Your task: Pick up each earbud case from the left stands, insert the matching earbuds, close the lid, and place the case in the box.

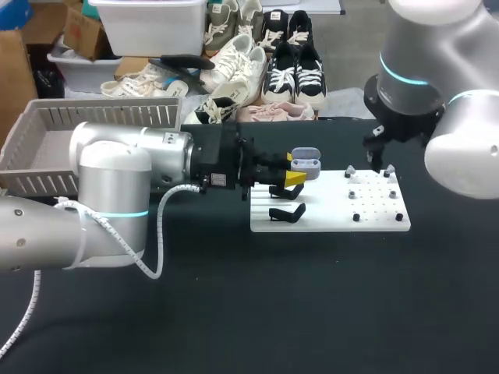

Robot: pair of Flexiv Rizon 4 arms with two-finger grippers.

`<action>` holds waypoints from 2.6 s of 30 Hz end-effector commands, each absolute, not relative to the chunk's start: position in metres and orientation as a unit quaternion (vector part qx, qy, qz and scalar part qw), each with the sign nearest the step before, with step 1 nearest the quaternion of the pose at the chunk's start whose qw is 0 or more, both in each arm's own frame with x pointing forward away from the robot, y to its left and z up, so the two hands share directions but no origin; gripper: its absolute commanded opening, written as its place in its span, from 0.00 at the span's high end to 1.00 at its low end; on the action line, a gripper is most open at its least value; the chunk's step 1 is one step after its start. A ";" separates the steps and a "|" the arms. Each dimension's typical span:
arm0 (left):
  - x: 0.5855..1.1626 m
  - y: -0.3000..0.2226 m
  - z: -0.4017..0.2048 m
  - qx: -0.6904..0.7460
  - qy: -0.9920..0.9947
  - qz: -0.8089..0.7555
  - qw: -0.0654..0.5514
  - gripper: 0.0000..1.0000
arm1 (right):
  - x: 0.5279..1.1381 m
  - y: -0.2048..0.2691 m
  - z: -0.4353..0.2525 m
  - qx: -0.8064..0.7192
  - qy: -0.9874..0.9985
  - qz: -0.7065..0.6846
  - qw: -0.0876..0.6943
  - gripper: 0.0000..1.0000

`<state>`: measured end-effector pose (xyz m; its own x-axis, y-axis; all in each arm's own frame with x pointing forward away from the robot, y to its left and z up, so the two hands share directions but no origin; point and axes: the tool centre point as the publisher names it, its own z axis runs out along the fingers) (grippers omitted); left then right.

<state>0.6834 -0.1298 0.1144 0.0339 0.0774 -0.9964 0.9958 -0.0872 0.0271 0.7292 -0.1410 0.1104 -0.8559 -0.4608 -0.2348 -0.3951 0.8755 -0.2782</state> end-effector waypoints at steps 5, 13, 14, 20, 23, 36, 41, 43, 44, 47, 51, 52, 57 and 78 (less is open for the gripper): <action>0.684 -0.130 0.114 0.548 0.489 -0.493 0.465 1.00 | 0.748 -0.139 0.093 -0.212 0.964 -0.087 0.138 0.12; 0.684 -0.130 0.114 0.548 0.489 -0.493 0.465 1.00 | 0.754 -0.140 0.078 -0.209 0.965 -0.076 0.142 0.32; 0.684 -0.130 0.114 0.548 0.489 -0.493 0.465 1.00 | 0.755 -0.141 0.076 -0.208 0.965 -0.076 0.142 0.34; 0.684 -0.130 0.114 0.548 0.489 -0.493 0.465 1.00 | 0.760 -0.146 0.063 -0.200 0.967 -0.077 0.137 0.36; 0.684 -0.130 0.114 0.548 0.489 -0.493 0.465 1.00 | 0.762 -0.148 0.056 -0.197 0.968 -0.077 0.136 0.38; 0.684 -0.130 0.114 0.548 0.489 -0.493 0.465 1.00 | 0.772 -0.153 0.039 -0.188 0.970 -0.078 0.136 0.54; 0.684 -0.130 0.114 0.548 0.489 -0.493 0.465 1.00 | 0.774 -0.154 0.035 -0.185 0.970 -0.078 0.138 0.55; 0.684 -0.130 0.114 0.548 0.489 -0.493 0.465 1.00 | 0.776 -0.156 0.033 -0.183 0.971 -0.077 0.137 0.55; 0.684 -0.130 0.114 0.548 0.489 -0.493 0.465 1.00 | 0.777 -0.156 0.032 -0.182 0.971 -0.077 0.137 0.55; 0.684 -0.130 0.114 0.548 0.489 -0.493 0.465 1.00 | 0.778 -0.158 0.029 -0.178 0.972 -0.075 0.137 0.57; 0.684 -0.130 0.114 0.548 0.489 -0.493 0.465 1.00 | 0.780 -0.157 0.028 -0.177 0.972 -0.074 0.139 0.58; 0.684 -0.130 0.114 0.548 0.489 -0.493 0.465 1.00 | 0.780 -0.156 0.028 -0.177 0.972 -0.073 0.139 0.59; 0.684 -0.130 0.114 0.548 0.489 -0.493 0.465 1.00 | 0.783 -0.156 0.027 -0.178 0.971 -0.072 0.140 0.60; 0.684 -0.130 0.114 0.548 0.489 -0.493 0.465 1.00 | 0.788 -0.160 0.021 -0.174 0.973 -0.074 0.134 0.66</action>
<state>0.6834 -0.1298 0.1145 0.0339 0.0775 -0.9964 0.9958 -0.0873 0.0271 0.7854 -0.1602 0.0224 -0.9018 -0.3609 -0.2380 -0.3210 0.9277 -0.1905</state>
